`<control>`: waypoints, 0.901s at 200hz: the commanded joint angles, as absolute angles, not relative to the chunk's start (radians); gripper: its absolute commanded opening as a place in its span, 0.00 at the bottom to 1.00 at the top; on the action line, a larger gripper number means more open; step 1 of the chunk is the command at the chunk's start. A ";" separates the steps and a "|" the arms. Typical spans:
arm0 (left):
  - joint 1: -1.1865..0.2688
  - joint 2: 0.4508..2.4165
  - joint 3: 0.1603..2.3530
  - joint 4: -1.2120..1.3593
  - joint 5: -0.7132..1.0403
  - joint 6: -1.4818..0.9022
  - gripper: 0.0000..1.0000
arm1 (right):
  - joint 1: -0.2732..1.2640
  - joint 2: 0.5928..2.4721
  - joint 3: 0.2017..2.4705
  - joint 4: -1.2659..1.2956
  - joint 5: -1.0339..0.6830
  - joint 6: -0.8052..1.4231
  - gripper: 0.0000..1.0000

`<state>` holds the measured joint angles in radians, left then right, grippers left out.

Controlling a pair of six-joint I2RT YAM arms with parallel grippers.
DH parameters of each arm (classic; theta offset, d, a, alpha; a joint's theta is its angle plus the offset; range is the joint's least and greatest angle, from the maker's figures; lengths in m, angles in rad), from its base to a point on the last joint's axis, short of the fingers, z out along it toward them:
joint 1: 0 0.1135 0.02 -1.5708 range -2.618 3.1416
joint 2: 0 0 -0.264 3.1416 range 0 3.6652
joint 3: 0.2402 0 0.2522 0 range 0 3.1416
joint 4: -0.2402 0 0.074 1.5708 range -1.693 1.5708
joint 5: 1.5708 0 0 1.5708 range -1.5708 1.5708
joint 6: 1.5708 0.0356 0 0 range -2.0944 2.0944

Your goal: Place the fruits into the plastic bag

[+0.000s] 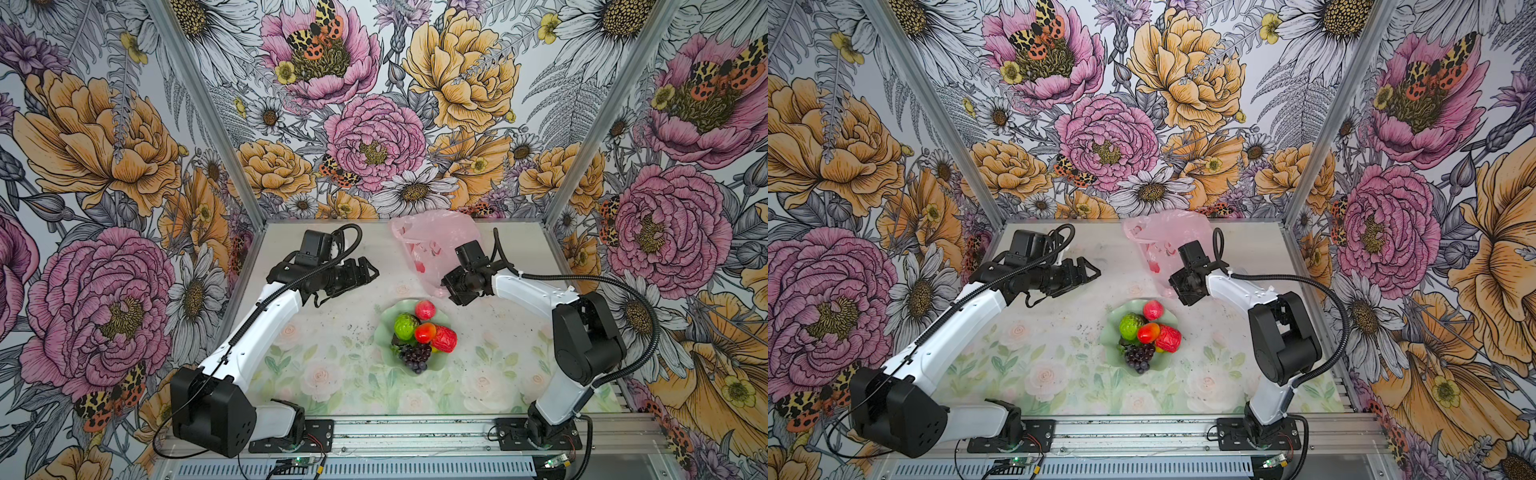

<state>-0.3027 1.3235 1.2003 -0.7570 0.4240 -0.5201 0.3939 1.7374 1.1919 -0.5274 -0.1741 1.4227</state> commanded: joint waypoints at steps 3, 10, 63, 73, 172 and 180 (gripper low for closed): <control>-0.291 1.302 1.190 -0.760 0.412 -0.497 0.92 | 0.402 1.758 1.184 -0.501 -0.149 1.428 0.41; -0.290 1.302 1.192 -0.764 0.412 -0.496 0.92 | 0.402 1.760 1.183 -0.499 -0.149 1.427 0.39; -0.279 1.296 1.191 -0.772 0.413 -0.485 0.92 | 0.403 1.766 1.182 -0.497 -0.149 1.422 0.19; -0.279 1.296 1.194 -0.773 0.414 -0.483 0.92 | 0.404 1.766 1.183 -0.497 -0.150 1.421 0.15; -0.368 1.325 1.256 -0.812 0.281 -0.358 0.99 | 0.394 1.704 1.141 -0.509 -0.129 1.358 0.00; -0.400 1.338 1.283 -0.835 0.223 -0.301 0.99 | 0.391 1.698 1.140 -0.516 -0.126 1.345 0.00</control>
<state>-0.3298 1.3239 1.2098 -0.7856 0.3622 -0.4438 0.3943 1.7462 1.1477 -0.5117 -0.1566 1.3933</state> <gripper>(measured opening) 0.987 0.043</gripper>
